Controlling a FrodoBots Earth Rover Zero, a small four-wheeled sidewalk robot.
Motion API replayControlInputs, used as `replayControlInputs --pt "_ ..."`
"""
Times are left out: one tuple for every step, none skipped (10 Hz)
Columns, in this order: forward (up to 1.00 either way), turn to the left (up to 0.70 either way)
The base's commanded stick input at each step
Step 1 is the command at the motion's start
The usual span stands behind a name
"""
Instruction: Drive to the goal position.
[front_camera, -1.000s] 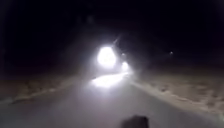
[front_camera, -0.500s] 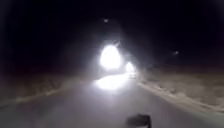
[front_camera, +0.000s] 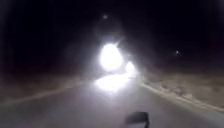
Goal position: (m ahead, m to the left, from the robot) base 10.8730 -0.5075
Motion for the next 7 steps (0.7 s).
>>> replayControlInputs --pt "1.00 0.04" --pt "1.00 0.04" --pt "1.00 0.03" --pt "1.00 0.03" --pt "1.00 0.03" --pt "1.00 0.02" --pt "1.00 0.02"
